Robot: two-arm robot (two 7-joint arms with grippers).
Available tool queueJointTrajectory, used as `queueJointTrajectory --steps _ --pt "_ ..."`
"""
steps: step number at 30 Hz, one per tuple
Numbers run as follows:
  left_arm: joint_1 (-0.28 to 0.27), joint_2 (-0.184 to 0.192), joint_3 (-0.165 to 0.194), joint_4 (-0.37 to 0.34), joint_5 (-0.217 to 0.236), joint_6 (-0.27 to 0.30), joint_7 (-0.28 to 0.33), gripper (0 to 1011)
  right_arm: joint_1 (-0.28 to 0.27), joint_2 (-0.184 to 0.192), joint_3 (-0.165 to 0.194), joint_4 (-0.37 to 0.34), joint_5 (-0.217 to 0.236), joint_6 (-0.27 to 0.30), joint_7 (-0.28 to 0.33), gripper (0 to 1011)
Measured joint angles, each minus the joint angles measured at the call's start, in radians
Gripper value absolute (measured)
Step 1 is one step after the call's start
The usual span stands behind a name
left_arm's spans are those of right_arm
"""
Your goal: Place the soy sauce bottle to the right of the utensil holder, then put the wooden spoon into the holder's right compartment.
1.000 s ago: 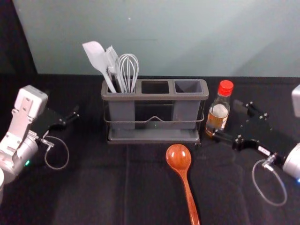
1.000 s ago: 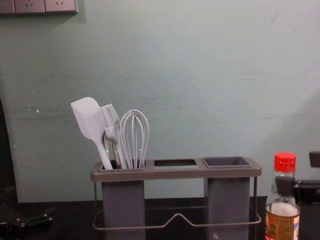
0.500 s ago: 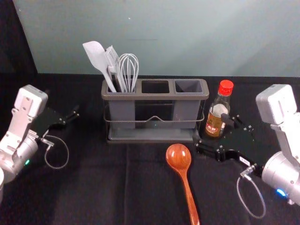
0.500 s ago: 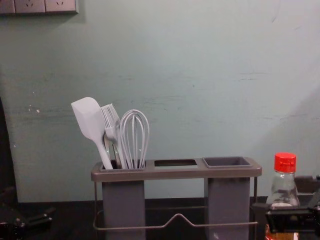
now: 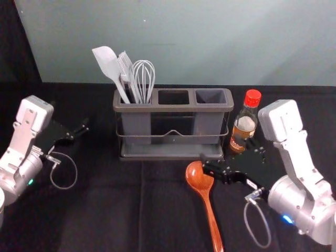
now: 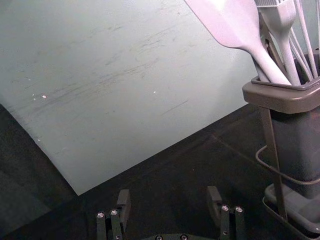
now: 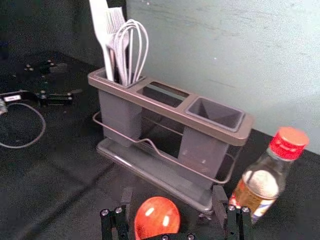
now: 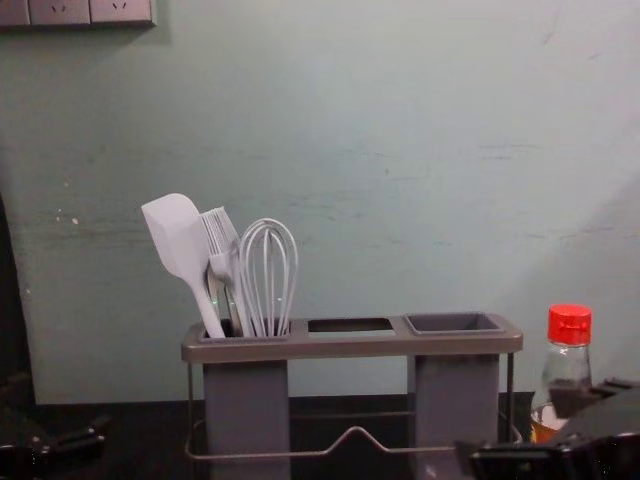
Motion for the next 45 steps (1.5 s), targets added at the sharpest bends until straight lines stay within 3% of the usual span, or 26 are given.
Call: queueJointTrajectory --steps 29,33,40,45 --pt "0.000 0.000 0.000 0.000 0.000 0.000 0.000 1005 0.000 0.001 0.001 -0.001 0.000 -0.001 0.003 1004" --pt "0.000 0.000 0.000 0.000 0.000 0.000 0.000 1005 -0.001 -0.014 0.004 0.008 0.002 0.004 0.004 1004" --pt "0.000 0.000 0.000 0.000 0.000 0.000 0.000 1005 -0.024 -0.048 0.015 -0.015 0.010 0.071 0.003 1004" --pt "0.000 0.000 0.000 0.000 0.000 0.000 0.000 1005 -0.037 -0.093 0.004 -0.067 0.003 0.205 -0.031 1004"
